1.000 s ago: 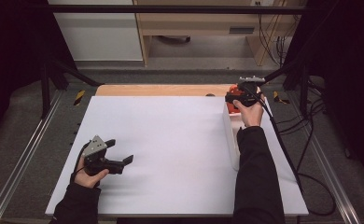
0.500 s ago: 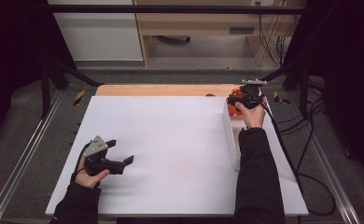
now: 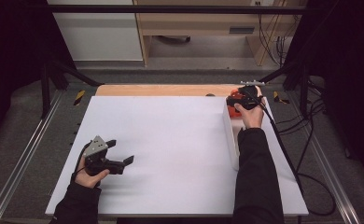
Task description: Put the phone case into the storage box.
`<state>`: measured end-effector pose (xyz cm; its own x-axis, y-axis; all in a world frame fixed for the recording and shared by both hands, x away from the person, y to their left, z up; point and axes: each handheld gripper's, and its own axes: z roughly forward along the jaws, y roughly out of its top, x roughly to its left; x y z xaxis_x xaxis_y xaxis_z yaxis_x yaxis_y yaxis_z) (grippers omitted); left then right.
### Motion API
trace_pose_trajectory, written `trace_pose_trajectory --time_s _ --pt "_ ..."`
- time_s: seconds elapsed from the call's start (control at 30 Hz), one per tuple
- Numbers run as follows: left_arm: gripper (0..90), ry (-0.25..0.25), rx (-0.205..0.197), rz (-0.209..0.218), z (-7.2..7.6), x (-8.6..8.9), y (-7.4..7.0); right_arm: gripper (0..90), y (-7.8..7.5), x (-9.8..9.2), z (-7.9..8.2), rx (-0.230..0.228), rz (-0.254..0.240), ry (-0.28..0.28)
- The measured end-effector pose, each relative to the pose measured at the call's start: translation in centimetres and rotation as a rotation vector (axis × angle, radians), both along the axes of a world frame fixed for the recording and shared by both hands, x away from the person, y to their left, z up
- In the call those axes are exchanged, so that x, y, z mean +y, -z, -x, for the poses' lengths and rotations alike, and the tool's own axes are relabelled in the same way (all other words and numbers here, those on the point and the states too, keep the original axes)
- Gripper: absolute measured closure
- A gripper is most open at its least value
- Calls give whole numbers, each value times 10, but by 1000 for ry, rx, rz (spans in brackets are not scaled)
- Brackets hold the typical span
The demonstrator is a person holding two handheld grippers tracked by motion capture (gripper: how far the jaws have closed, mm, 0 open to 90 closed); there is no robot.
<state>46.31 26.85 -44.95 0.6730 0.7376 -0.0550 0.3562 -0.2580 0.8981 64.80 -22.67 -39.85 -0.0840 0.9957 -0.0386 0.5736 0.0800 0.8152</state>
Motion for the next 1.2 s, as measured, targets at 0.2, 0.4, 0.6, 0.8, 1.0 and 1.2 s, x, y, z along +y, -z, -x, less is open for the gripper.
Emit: trace_pose_trajectory --time_s 0.2,0.4,0.6,0.8,1.0,1.2 --pt "0 0 -2 1 0 0 0 155 1 -1 1 -5 -13 8" --pt "0 1 0 -2 0 0 0 147 1 -1 1 -7 -17 10" --pt "0 2 -1 -3 0 0 0 53 -2 -1 2 -17 -59 -4" --pt "0 1 1 -3 0 -1 0 26 -8 -3 6 -56 -67 -20" --pt "0 2 1 -6 0 -2 1 23 -18 -5 15 -77 -72 -54" --pt "0 4 1 -8 0 -3 1 24 -32 -5 34 -112 -99 -122"
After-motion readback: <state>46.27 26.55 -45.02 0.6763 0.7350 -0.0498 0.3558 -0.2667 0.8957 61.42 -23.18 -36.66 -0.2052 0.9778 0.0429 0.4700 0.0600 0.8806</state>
